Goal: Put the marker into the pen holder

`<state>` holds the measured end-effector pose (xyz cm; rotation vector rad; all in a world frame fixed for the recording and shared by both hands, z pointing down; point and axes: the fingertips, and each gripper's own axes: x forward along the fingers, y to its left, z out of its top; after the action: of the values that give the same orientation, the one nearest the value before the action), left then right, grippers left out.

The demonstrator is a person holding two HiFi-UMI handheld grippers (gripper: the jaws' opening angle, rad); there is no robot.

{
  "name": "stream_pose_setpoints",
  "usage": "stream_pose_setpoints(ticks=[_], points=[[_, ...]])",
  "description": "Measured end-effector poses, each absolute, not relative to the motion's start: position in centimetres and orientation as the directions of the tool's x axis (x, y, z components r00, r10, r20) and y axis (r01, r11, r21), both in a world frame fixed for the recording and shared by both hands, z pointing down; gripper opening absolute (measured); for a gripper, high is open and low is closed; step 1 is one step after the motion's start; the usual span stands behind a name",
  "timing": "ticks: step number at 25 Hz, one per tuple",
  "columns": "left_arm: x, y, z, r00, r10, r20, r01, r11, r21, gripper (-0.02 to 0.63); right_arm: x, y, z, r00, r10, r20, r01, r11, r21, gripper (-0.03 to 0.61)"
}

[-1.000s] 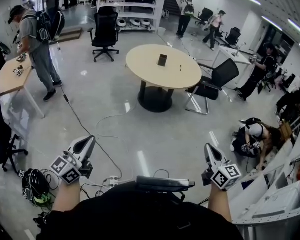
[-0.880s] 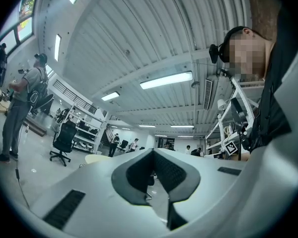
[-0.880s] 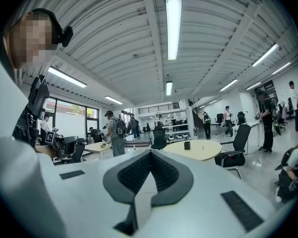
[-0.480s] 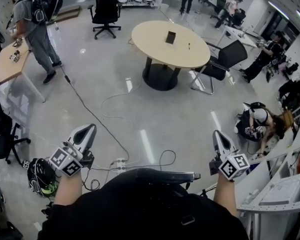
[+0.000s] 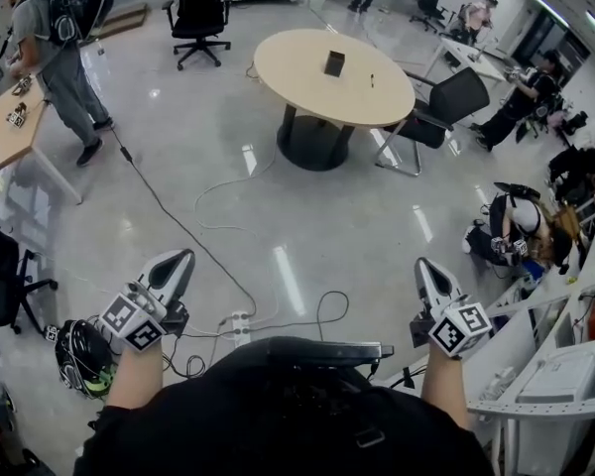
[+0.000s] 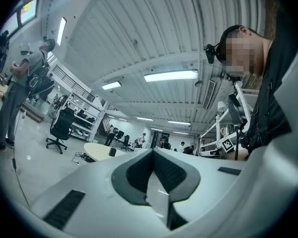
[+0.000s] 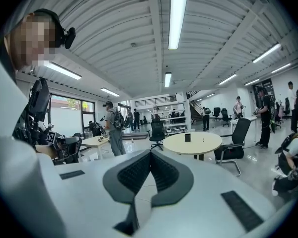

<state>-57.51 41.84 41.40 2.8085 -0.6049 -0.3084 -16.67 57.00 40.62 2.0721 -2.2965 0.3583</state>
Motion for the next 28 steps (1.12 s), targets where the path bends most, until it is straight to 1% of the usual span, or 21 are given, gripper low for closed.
stream_pose_setpoints(ticks=[3,6,14,18,21,24,28], points=[[-55.3,41.3,41.8,0.897,-0.419,-0.144,-0.364,-0.883,0.297,0.002,-14.9,56.9,41.1,-0.109,-0.979,0.173,-0.984,0.081,-0.160,0.000],[-51.7,40.9,41.6,0.907,-0.400,-0.134,-0.352,-0.892,0.283,0.002,-11.5,57.0,41.4,-0.102,-0.982,0.157,-0.982,0.074,-0.176,0.000],[-37.9,41.0,38.6,0.919,-0.368,-0.140,-0.331,-0.914,0.234,0.002,-0.1,56.8,40.5,-0.125,-0.986,0.110,-0.979,0.104,-0.175,0.000],[-31.0,41.0,37.5,0.918,-0.362,-0.165,-0.316,-0.915,0.251,0.002,6.4,57.3,40.2,-0.127,-0.989,0.082,-0.977,0.110,-0.182,0.000],[-26.6,41.2,37.2,0.926,-0.341,-0.160,-0.300,-0.925,0.232,0.002,9.9,57.7,40.7,-0.129,-0.989,0.079,-0.976,0.112,-0.187,0.000],[-23.5,40.9,37.2,0.937,-0.320,-0.142,-0.285,-0.933,0.221,0.002,12.6,58.0,42.0,-0.119,-0.989,0.084,-0.974,0.100,-0.205,0.000],[-21.3,40.0,37.2,0.945,-0.303,-0.123,-0.272,-0.937,0.217,0.002,14.8,58.5,43.6,-0.097,-0.990,0.105,-0.969,0.070,-0.237,0.000]])
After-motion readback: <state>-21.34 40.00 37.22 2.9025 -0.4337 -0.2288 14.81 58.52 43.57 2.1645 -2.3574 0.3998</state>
